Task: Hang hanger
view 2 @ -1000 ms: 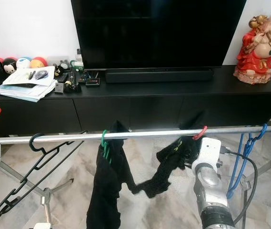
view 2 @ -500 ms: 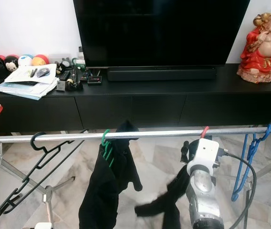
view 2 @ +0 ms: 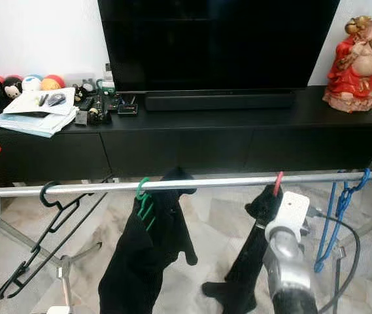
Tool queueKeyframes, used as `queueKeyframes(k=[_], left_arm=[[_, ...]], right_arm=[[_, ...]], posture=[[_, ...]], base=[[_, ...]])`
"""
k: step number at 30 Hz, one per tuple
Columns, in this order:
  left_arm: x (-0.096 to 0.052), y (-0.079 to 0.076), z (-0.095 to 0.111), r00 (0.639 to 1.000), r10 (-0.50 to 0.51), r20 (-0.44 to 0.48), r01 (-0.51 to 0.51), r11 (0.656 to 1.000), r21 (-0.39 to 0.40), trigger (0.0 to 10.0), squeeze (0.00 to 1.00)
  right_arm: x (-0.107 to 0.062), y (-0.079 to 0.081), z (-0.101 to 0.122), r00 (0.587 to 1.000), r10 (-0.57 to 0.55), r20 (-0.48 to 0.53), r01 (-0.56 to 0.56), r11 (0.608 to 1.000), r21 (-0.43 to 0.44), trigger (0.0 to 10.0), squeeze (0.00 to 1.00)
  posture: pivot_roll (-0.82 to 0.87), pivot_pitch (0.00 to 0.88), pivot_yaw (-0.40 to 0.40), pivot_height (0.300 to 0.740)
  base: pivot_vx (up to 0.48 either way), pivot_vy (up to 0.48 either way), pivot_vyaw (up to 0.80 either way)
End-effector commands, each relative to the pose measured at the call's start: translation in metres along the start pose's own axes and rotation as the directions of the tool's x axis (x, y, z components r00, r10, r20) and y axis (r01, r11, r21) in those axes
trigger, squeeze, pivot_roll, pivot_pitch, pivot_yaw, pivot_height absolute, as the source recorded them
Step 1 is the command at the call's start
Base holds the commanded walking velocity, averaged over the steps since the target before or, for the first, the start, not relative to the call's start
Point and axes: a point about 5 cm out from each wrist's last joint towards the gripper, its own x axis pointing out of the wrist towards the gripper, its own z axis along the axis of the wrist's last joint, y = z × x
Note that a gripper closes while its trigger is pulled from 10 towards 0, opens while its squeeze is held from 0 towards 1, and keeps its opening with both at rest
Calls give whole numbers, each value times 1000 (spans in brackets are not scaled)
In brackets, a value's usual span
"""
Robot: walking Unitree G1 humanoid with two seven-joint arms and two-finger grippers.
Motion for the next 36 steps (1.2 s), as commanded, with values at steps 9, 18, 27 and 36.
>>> queueKeyframes(k=[9, 18, 27, 36], left_arm=[[0, 0, -3, 1000, 8, -17, -7, 1000, 8, 10000, 0], [1, -2, -1, 1000, 3, -13, -3, 1000, 7, 10000, 0], [0, -2, -2, 1000, 5, -17, -5, 1000, 9, 10000, 0], [0, -1, -3, 1000, 3, -18, -3, 1000, 23, 10000, 0]], right_arm=[[8, 20, 10, 994, 98, -42, -98, 995, 8, 10000, 0], [10, 23, 4, 993, 107, -58, -108, 994, -16, 0, 0], [10, 20, -1, 993, 100, -63, -102, 994, -28, 0, 0], [11, 22, 3, 993, 107, -40, -108, 994, -10, 0, 0]], posture=[[29, 47, 21, 740], [35, 50, 21, 740], [35, 52, 22, 740], [41, 49, 26, 740]], base=[[0, 0, 0], [0, 0, 0], [0, 0, 0], [0, 0, 0]])
